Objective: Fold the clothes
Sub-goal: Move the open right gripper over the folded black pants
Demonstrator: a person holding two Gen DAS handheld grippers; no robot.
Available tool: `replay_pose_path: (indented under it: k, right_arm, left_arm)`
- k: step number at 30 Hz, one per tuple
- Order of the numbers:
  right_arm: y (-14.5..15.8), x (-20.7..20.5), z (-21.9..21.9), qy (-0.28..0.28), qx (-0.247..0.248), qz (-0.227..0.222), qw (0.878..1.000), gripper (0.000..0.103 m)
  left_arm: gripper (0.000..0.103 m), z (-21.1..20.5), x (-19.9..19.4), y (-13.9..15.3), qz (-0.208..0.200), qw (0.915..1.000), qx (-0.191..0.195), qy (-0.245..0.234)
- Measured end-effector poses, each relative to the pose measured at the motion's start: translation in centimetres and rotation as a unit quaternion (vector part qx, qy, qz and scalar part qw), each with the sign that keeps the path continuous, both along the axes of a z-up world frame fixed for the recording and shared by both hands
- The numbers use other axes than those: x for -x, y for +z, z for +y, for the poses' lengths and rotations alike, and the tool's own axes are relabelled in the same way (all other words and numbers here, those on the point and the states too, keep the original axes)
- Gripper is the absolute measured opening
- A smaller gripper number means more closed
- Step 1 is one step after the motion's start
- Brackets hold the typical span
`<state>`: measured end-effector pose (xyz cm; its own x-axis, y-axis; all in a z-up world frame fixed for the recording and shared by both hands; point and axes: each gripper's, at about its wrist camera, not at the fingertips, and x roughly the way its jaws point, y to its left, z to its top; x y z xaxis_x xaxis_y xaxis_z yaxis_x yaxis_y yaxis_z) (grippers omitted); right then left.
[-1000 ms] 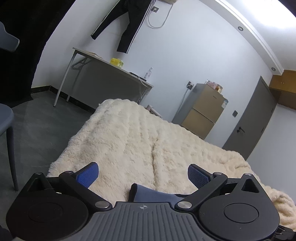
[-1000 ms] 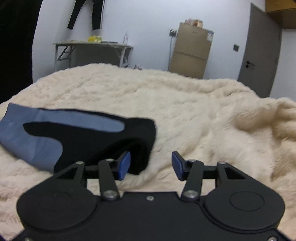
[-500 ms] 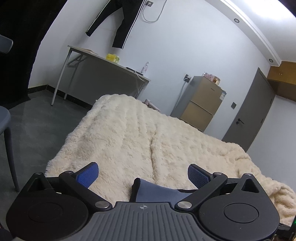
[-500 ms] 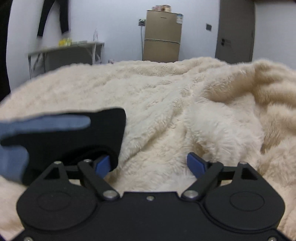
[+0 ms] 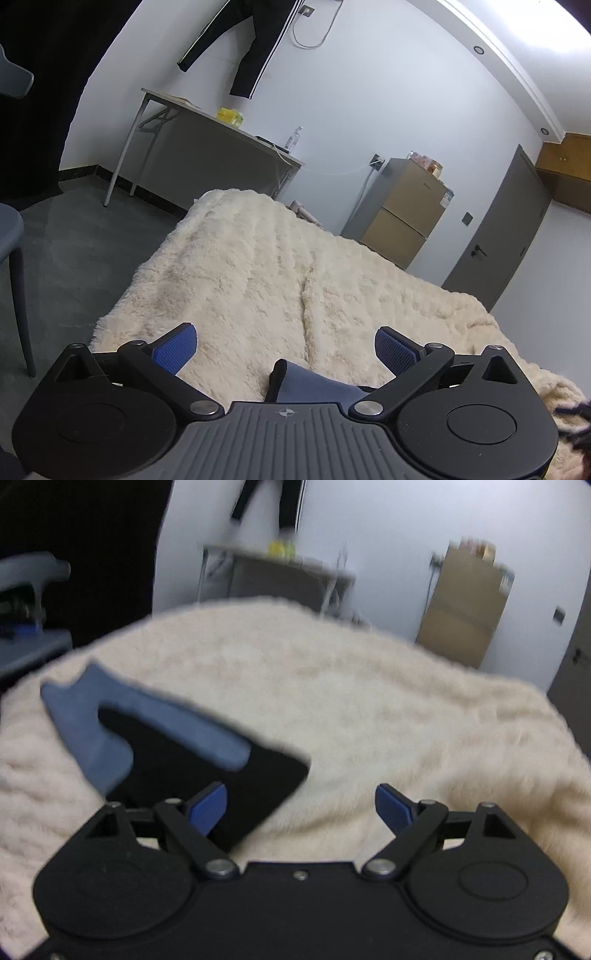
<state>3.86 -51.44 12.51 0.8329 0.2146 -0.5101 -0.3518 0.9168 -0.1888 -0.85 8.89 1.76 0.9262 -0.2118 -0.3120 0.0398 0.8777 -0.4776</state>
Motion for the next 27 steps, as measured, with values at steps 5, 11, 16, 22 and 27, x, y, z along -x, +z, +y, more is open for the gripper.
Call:
replay_pose_path:
  k: [5, 11, 16, 22, 27]
  right_arm:
    - [-2.4, -3.2, 5.9, 0.037, 0.047, 0.035, 0.998, 0.015]
    - [-9.5, -3.7, 7.9, 0.046, 0.13, 0.212, 0.967, 0.003]
    - [-7.6, -2.6, 5.2, 0.024, 0.092, 0.216, 0.972, 0.011]
    - [-5.8, -6.6, 2.0, -0.078, -0.123, 0.17, 0.975, 0.053]
    - [-10.3, -8.8, 1.3, -0.103, -0.171, 0.21, 0.957, 0.061]
  left_arm:
    - [0.102, -0.5, -0.1, 0.0, 0.005, 0.9999, -0.013, -0.007]
    - [0.102, -0.4, 0.2, 0.1, 0.0, 1.0, -0.007, -0.002]
    - [0.102, -0.5, -0.2, 0.1, 0.003, 0.9999, -0.007, -0.011]
    - [0.102, -1.2, 0.0, 0.2, 0.004, 0.9994, -0.027, -0.021]
    - [0.102, -0.8, 0.3, 0.2, 0.001, 0.9998, -0.019, -0.012]
